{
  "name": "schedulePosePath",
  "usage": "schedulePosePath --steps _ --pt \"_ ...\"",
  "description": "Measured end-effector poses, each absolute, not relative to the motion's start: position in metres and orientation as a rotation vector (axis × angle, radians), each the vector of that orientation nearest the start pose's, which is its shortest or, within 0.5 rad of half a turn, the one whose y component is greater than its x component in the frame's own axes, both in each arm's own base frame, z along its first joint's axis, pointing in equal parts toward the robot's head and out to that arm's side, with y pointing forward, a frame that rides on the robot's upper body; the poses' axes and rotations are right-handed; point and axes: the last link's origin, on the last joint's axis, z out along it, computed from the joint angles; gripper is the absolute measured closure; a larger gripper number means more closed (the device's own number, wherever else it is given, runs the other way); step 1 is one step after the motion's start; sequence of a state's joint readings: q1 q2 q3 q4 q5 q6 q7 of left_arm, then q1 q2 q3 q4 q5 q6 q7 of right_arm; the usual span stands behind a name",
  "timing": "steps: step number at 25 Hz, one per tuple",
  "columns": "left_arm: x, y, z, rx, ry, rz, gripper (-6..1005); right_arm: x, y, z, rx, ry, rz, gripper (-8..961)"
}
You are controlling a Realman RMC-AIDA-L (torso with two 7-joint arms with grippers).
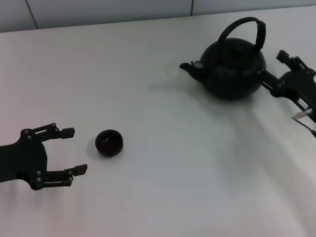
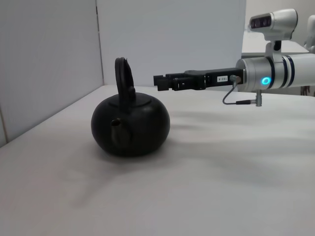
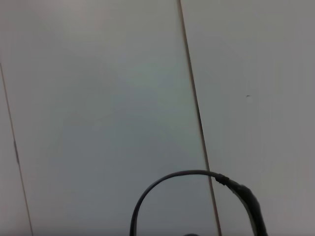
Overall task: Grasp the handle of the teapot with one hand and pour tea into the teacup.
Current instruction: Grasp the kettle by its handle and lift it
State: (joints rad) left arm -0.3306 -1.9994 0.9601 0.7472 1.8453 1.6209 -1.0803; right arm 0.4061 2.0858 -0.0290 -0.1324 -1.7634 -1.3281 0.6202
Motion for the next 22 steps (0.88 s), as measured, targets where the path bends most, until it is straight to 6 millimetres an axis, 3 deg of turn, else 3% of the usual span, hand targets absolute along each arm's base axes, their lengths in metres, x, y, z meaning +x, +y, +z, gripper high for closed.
schedulePosePath --steps 12,22 --pt "-0.297 0.283 0.015 -2.828 -0.199 -0.537 133 0.335 0.319 -0.002 -1.807 0.622 0.852 129" --pt "-0.298 0.286 0.015 -2.812 -0.204 -0.519 133 0.336 0.329 0.000 -1.763 0.655 0.832 128"
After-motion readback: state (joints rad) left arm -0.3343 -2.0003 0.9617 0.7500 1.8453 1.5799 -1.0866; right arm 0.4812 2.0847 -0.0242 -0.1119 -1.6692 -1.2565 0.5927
